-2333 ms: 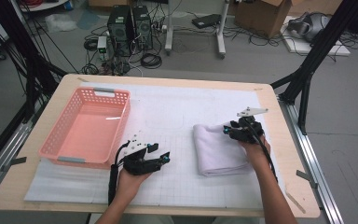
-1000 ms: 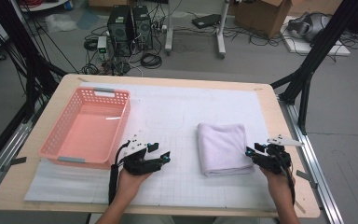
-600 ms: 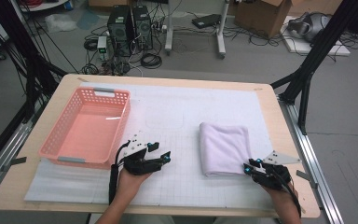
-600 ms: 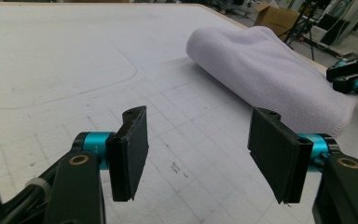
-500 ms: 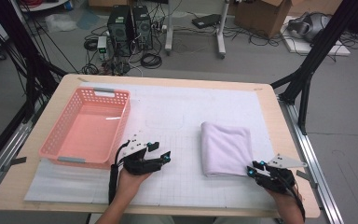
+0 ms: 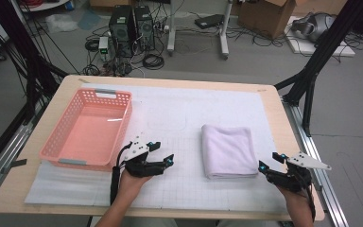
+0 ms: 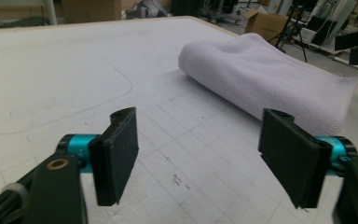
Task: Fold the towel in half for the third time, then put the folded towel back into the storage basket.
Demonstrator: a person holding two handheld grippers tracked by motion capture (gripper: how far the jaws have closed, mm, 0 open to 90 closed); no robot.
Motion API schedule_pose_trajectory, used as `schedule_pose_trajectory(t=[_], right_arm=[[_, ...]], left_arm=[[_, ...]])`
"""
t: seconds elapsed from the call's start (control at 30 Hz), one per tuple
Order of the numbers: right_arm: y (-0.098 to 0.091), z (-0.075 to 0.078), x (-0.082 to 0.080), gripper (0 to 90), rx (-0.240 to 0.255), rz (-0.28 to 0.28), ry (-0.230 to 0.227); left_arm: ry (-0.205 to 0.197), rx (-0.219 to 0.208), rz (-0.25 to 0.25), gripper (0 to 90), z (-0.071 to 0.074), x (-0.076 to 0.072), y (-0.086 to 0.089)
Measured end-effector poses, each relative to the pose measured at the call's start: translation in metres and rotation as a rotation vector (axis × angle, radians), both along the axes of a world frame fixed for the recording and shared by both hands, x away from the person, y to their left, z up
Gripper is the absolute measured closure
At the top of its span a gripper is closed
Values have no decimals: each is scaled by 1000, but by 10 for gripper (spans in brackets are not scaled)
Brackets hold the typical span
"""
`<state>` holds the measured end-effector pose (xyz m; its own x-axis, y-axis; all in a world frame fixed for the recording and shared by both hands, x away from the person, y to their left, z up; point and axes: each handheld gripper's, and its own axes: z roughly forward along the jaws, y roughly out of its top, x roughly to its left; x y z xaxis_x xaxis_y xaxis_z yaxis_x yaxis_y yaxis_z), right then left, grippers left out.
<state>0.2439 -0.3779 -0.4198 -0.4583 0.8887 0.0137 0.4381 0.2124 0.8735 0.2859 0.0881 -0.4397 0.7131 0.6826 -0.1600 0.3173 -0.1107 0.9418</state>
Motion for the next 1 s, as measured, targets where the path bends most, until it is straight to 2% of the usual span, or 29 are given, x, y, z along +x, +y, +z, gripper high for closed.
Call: schedule_pose_trajectory(t=[0.1,0.23,0.47,0.8,1.0], right_arm=[[-3,-1,2,248,13,-7,11],[-8,-2,3,215,22,-22,9],[-8,-3,5,214,27,-23,15],[-7,-4,6,213,10,-14,16],[-6,-5,7,213,9,-12,22]], left_arm=[[10,-11,11,211,0,0,0],[0,-16,28,207,0,0,2],[14,-25,32,233,0,-1,6],[24,-28,33,235,-2,2,7],[59,-39,25,258,-2,6,1]])
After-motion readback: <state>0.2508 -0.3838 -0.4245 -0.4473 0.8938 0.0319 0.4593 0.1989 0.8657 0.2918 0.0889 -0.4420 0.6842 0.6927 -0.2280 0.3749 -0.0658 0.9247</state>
